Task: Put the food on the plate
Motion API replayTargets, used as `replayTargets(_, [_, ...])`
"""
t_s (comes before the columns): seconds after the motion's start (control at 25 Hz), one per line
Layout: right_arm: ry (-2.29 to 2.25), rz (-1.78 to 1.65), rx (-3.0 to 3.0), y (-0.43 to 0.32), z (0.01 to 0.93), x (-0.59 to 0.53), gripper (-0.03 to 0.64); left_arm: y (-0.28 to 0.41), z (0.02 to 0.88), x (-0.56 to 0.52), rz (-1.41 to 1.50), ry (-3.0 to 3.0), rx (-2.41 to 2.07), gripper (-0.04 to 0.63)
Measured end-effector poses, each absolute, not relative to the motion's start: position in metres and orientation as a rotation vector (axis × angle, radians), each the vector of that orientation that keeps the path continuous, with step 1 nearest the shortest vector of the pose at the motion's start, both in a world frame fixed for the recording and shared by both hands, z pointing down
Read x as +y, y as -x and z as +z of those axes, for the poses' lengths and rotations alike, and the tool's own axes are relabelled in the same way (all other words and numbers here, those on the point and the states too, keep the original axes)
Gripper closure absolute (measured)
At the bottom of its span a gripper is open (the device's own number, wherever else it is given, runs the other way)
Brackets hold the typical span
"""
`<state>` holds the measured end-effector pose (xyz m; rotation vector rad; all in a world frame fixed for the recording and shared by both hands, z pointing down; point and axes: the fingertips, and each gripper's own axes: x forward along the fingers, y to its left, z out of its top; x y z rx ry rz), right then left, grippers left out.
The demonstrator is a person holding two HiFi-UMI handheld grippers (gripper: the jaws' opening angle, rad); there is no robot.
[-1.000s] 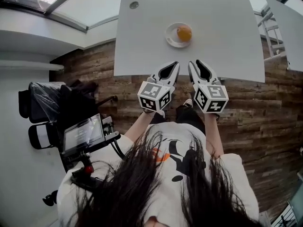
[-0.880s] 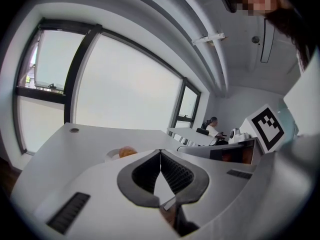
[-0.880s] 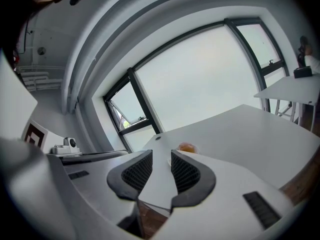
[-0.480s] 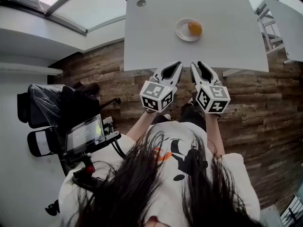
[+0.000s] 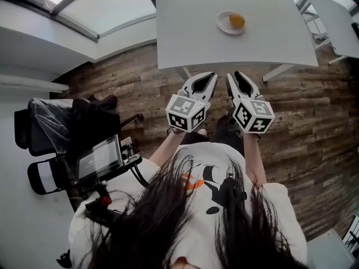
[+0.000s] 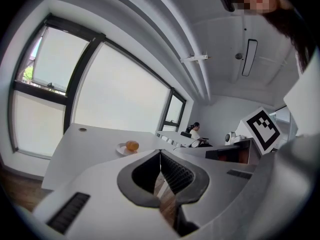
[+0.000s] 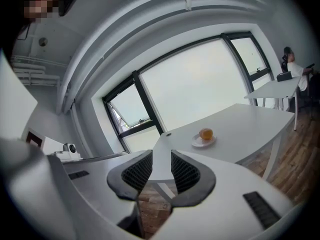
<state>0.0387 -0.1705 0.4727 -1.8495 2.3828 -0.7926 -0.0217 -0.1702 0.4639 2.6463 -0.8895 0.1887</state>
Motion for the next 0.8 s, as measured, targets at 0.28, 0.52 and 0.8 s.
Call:
replayTargets(0.28, [1.913,-0.787,2.331,-0.012,0.469,-0.127,0.492,0.054,0.472,-0.126,0.183,-2.626,-0.830,0.589])
replayTargets(0.52, [1.946,-0.792,2.306,-0.003,0.469,-0.098,0.492,0.062,0.475,-0.097,0.187,-2.626,-0.794,0.589])
replayTargets(0.8, [1.945,-0.807,2.329,0.007,0.468,-0.079,0.492,0.068,0.470,-0.089,0.151,-2.606,-0.813,0.589])
